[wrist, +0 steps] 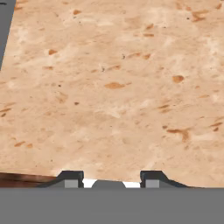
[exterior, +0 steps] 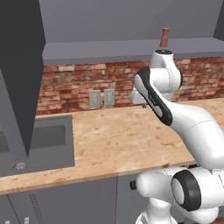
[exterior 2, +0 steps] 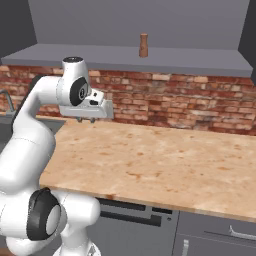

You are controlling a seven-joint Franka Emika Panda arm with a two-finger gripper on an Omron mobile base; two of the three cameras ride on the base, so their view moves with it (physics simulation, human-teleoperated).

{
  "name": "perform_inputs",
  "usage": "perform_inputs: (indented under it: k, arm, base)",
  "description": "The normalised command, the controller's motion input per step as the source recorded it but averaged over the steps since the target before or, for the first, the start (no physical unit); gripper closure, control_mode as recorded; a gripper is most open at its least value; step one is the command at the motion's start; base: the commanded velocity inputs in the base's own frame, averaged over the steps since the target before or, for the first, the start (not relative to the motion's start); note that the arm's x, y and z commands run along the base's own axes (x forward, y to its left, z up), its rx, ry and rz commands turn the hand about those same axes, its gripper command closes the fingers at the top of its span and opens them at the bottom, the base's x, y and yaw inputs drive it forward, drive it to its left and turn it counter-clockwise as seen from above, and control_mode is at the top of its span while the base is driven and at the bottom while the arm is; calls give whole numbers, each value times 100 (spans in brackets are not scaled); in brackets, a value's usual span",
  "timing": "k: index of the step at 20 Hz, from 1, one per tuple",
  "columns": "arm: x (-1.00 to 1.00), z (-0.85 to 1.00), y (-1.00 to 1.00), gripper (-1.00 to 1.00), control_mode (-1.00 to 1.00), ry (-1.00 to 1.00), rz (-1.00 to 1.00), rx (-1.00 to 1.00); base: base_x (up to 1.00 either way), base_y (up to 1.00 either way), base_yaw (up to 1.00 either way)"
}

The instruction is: Retrieve the shaker from the cabinet and place it next the steak on a plate on the dining table.

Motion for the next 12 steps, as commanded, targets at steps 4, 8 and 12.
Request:
perform_inputs:
  k: [4,8,12]
  arm:
    - [-18,0,0,-100,-100,-3,0,0]
    - [-68,5,-1,-100,-100,-22,-1,0]
    - [-72,18,-5,-100,-100,-38,-3,0]
  base:
    - [0,0,0]
    - [0,0,0]
    - [0,0,0]
